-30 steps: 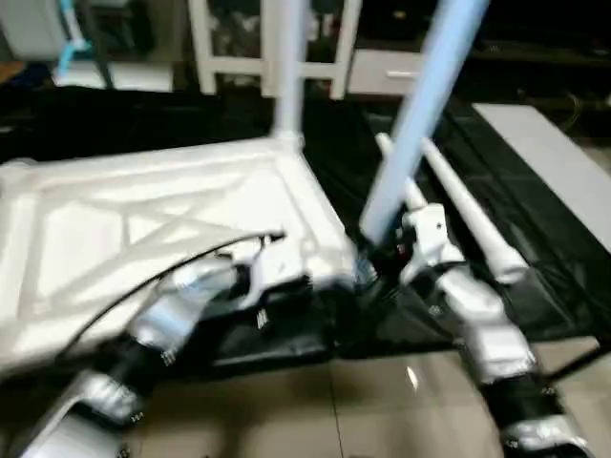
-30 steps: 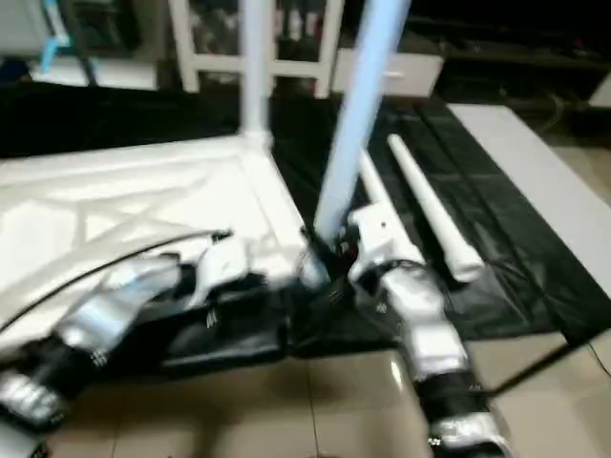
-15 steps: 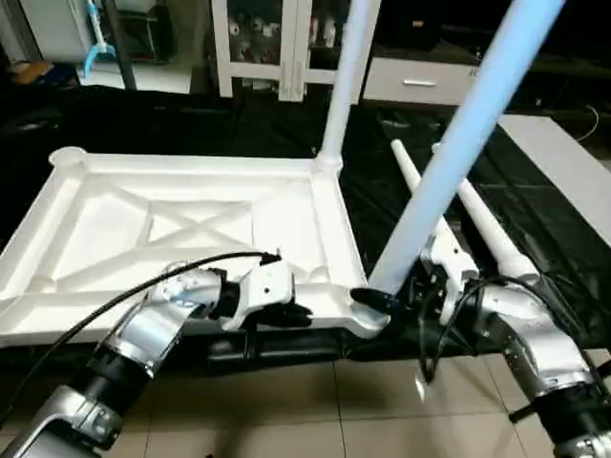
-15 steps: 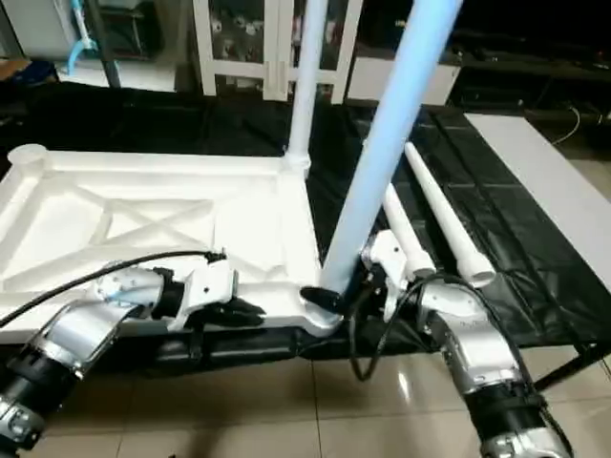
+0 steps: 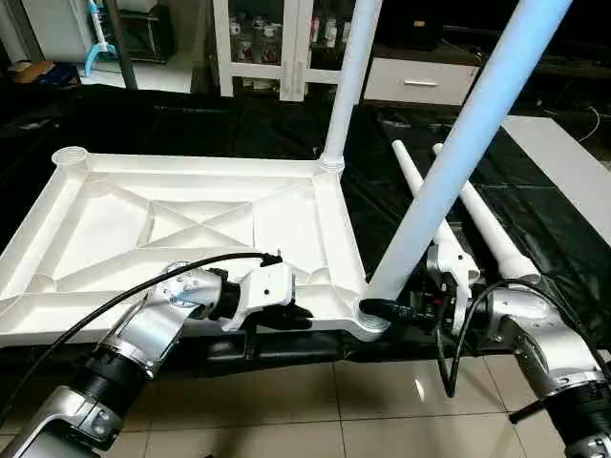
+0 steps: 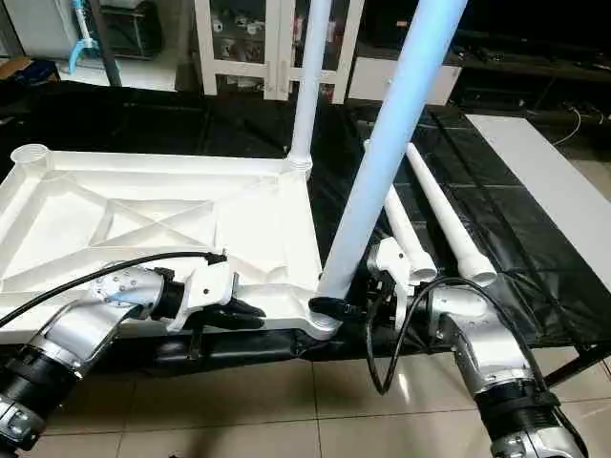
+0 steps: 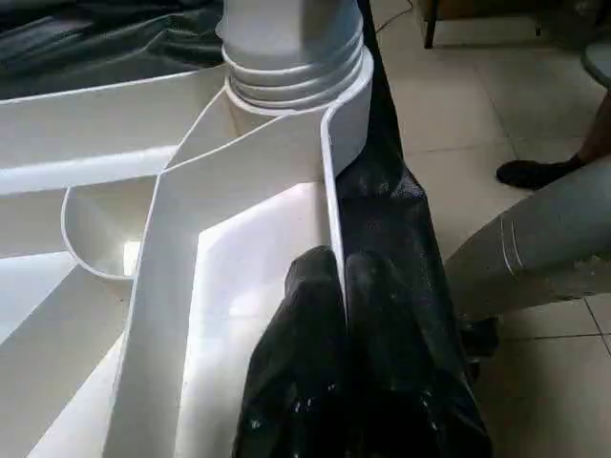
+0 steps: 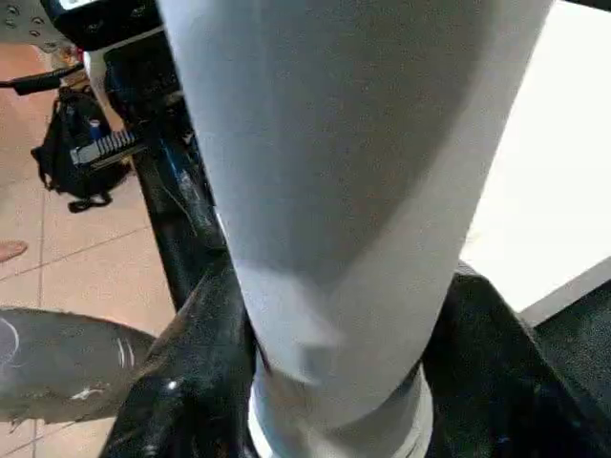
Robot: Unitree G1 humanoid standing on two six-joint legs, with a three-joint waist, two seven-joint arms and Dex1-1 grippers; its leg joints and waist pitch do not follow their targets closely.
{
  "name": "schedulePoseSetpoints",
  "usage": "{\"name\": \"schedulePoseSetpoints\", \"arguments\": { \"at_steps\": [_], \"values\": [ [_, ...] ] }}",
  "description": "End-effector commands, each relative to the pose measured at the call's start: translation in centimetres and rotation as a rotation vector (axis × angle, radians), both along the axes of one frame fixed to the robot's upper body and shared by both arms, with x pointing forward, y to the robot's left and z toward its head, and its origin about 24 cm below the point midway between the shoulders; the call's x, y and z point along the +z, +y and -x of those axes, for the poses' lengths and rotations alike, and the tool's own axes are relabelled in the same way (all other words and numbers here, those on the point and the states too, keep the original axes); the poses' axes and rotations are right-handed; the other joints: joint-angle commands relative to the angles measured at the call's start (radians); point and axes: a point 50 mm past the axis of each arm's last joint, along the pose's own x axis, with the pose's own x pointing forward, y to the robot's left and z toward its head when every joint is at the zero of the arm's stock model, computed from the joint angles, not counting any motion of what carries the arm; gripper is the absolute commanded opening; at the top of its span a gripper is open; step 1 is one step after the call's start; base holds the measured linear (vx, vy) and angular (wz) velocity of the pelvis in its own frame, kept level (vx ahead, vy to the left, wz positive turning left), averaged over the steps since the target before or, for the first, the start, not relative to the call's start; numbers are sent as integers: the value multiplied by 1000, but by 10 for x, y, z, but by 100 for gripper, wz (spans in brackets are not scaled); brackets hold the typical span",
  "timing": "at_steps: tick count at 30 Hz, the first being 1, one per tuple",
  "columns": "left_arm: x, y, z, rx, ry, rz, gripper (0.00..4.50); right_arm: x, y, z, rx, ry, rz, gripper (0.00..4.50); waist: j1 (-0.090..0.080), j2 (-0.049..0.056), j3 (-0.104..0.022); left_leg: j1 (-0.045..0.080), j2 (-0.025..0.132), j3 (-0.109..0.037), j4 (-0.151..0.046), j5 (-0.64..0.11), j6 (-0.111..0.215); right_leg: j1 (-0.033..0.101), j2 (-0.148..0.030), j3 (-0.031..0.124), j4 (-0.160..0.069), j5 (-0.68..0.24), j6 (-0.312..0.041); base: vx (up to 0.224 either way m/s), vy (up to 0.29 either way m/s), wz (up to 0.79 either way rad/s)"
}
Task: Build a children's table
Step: Rotate leg to tighten
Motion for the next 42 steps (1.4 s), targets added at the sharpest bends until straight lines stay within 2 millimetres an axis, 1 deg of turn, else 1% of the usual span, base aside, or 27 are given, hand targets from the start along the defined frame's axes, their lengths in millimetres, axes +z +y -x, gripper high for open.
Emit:
{"name": "schedulePoseSetpoints", "arguments": {
  "at_steps": [1, 5, 6, 8, 10, 12, 13, 15, 16, 17, 18, 19, 21, 22, 23, 25, 26, 27, 28, 30, 31, 33, 34, 35, 36, 38, 42],
  "values": [
    [-18, 0, 10, -55, 69, -90, 0, 1, -8, -8, -97, -18, 12, 203, -1, 8, -49, 11, 44, -20, -83, -290, 9, 32, -54, 44, -71, -301, -197, 0, 0, 0],
    [-20, -4, -8, 127, 1, -128, 0, -13, -8, -31, -471, -77, 107, 193, -16, 5, -40, 15, 40, -27, -89, -370, -39, 21, -55, 40, -84, -457, -151, -13, 1, -2],
    [-19, -10, -18, 249, -17, -94, 0, -17, -11, -41, -694, -53, 117, 193, -19, 5, -41, 17, 37, -33, -88, -398, -50, 22, -57, 36, -93, -531, -121, -51, 3, -8],
    [-19, -12, -23, 311, -24, -85, 0, -20, -12, -45, -801, -39, 128, 190, -31, 5, -41, 17, 34, -43, -87, -430, -67, 19, -60, 30, -101, -603, -83, -30, 6, -5],
    [-18, -16, -36, 465, -55, -79, 0, -26, -11, -49, -961, -39, 189, 189, -40, 8, -40, 15, 33, -45, -89, -446, -61, 15, -57, 29, -106, -593, -78, 0, 0, 0],
    [-17, -18, -42, 542, -63, -66, 0, -27, -10, -50, -1050, -51, 210, 189, -40, 7, -45, 19, 32, -44, -88, -453, -53, 14, -56, 28, -108, -564, -81, 0, 0, 0],
    [-14, -23, -49, 624, -79, -36, 0, -29, -6, -52, -1171, -47, 196, 188, -41, 15, -45, 19, 32, -43, -88, -448, -53, 12, -55, 30, -107, -542, -86, 0, 0, 0],
    [-8, -33, -57, 686, -102, 11, 0, -29, 5, -54, -1307, -54, 165, 188, -42, 7, -47, 21, 27, -38, -87, -441, -54, 7, -53, 29, -111, -518, -87, 0, 0, 0],
    [-5, -42, -60, 679, -118, 21, 0, -27, 22, -57, -1307, -79, 137, 188, -38, 10, -51, 21, 27, -37, -86, -422, -48, 6, -54, 32, -107, -479, -96, 0, 0, 0],
    [-5, -42, -60, 679, -118, 21, 0, -27, 22, -57, -1307, -79, 137, 188, -39, 11, -52, 17, 28, -36, -87, -407, -47, 10, -53, 33, -103, -448, -102, 0, 0, 0],
    [-3, -45, -61, 653, -134, 14, 0, -23, 41, -62, -1214, -82, 93, 188, -37, 12, -57, 10, 31, -35, -89, -365, -36, 19, -51, 34, -93, -358, -115, 0, 0, 0],
    [-3, -44, -60, 646, -131, 12, 0, -21, 43, -62, -1197, -86, 71, 188, -38, 12, -56, 4, 32, -32, -89, -335, -25, 22, -50, 35, -85, -294, -132, 0, 0, 0],
    [-6, -40, -58, 621, -130, -21, 0, -11, 54, -64, -1079, -133, -5, 188, -36, 11, -57, 4, 31, -26, -85, -312, -10, 24, -50, 37, -81, -260, -148, 0, 0, 0],
    [-9, -37, -57, 604, -131, -39, 0, -5, 61, -63, -992, -172, -40, 188, -33, 17, -58, 5, 31, -24, -83, -304, 3, 26, -51, 38, -81, -247, -158, 0, 0, 0],
    [-9, -36, -57, 602, -132, -40, 0, -5, 61, -62, -983, -176, -43, 244, -31, 13, -62, 2, 31, -22, -80, -262, 15, 31, -51, 38, -74, -198, -170, 0, 0, 0],
    [-15, -30, -51, 543, -131, -71, 0, 1, 66, -56, -841, -213, -75, 258, -25, 12, -63, 2, 32, -19, -76, -217, 33, 34, -52, 39, -68, -143, -185, 27, -11, 0],
    [-17, -28, -46, 478, -124, -76, 0, 2, 63, -53, -811, -211, -91, 260, -24, 13, -64, -7, 32, -20, -75, -150, 69, 45, -51, 39, -56, -62, -207, 0, 0, 0],
    [-19, -25, -45, 479, -108, -86, 0, 4, 62, -53, -798, -213, -107, 268, -24, 12, -64, -8, 32, -20, -75, -136, 74, 46, -51, 39, -55, -50, -211, 0, 0, 0],
    [-19, -24, -45, 475, -105, -87, 0, 4, 61, -52, -789, -210, -115, 279, -31, 12, -62, -12, 34, -22, -77, -130, 77, 48, -52, 39, -52, -59, -219, 0, 0, 0],
    [-20, -21, -40, 406, -96, -84, 0, 7, 60, -49, -730, -187, -162, 291, -31, 16, -61, 0, 36, -19, -76, -167, 65, 41, -52, 41, -60, -113, -227, 0, 0, 0],
    [-21, -18, -35, 351, -82, -90, 0, 8, 58, -45, -671, -168, -191, 303, -33, 11, -61, 1, 37, -18, -76, -177, 63, 42, -50, 42, -59, -109, -236, 0, 0, 0],
    [-24, -6, -13, 117, -23, -120, 0, 6, 46, -28, -425, -137, -147, 316, -31, 15, -57, 2, 40, -20, -80, -209, 72, 44, -48, 42, -63, -130, -236, 0, 0, 0],
    [-25, -5, -11, 98, -12, -124, 0, 5, 44, -26, -400, -133, -141, 326, -31, 19, -54, 3, 44, -21, -82, -229, 68, 44, -48, 42, -62, -146, -232, 0, 0, 0],
    [-26, -2, -7, 66, 6, -131, 0, 4, 41, -23, -361, -126, -129, 326, -31, 23, -52, 13, 44, -17, -82, -249, 56, 33, -46, 43, -66, -152, -242, 0, 0, 0],
    [-26, 0, -5, 61, 23, -118, 0, 4, 37, -20, -327, -127, -118, 326, -31, 22, -50, 13, 44, -16, -84, -262, 50, 31, -45, 43, -66, -162, -244, 0, 0, 0],
    [-24, 1, -1, 51, 46, -81, 0, 3, 27, -14, -267, -119, -95, 326, -22, 19, -47, 20, 45, -14, -86, -318, 22, 25, -48, 45, -73, -237, -231, 0, 0, 0],
    [-20, 3, 5, 12, 70, -56, 0, 3, 12, -7, -187, -92, -62, 326, -4, 20, -41, 27, 47, -15, -91, -364, -6, 21, -49, 47, -84, -335, -201, 0, 0, 0]
  ]
}}
